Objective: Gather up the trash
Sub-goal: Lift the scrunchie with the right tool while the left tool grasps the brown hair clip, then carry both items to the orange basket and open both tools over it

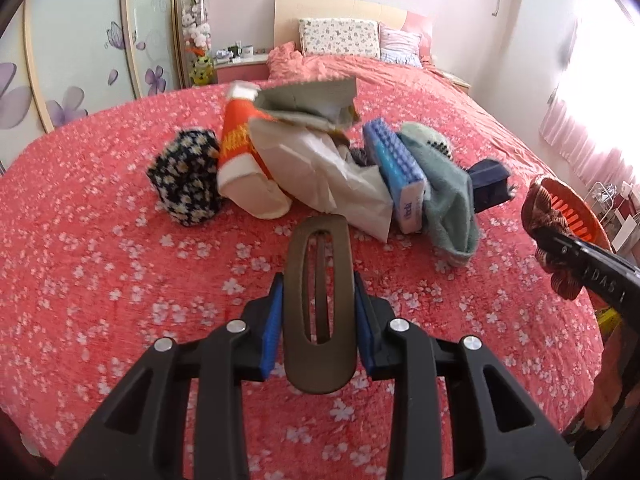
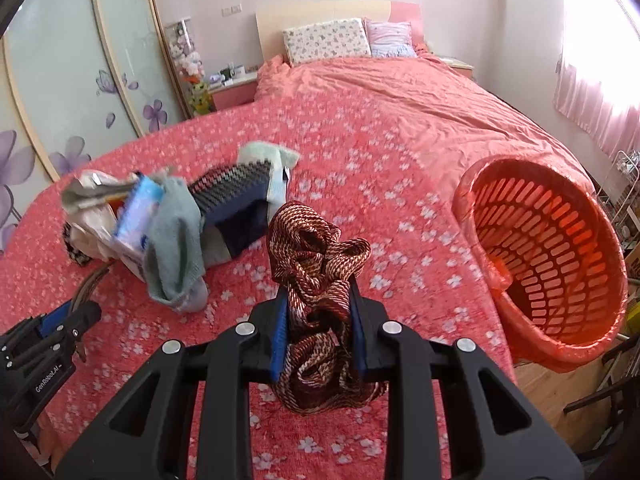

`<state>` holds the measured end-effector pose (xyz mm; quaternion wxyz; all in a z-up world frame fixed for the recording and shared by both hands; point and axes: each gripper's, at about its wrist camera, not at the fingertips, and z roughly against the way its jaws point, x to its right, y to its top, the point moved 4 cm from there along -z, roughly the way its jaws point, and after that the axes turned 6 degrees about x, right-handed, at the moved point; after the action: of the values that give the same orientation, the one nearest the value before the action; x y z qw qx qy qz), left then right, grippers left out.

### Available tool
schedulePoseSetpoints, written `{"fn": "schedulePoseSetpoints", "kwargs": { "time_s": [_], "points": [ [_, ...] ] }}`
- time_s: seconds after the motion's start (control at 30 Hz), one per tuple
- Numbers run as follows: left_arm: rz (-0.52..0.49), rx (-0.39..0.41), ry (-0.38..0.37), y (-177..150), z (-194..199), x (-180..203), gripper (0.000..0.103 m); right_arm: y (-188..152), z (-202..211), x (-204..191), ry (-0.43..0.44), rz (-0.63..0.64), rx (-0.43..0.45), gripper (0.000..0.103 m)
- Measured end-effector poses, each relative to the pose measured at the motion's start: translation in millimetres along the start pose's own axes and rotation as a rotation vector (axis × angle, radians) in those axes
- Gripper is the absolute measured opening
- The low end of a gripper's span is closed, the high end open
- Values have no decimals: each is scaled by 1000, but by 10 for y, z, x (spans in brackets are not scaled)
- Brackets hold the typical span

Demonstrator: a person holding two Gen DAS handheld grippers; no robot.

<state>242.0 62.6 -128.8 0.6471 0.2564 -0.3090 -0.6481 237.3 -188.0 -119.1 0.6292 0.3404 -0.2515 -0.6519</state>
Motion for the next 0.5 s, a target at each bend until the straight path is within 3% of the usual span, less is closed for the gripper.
{"fn": "schedulePoseSetpoints", "kwargs": {
  "time_s": [0.5],
  "points": [
    [-34,140,-126,513,655,502,32,334,538,256,27,-52,156,26]
  ]
}}
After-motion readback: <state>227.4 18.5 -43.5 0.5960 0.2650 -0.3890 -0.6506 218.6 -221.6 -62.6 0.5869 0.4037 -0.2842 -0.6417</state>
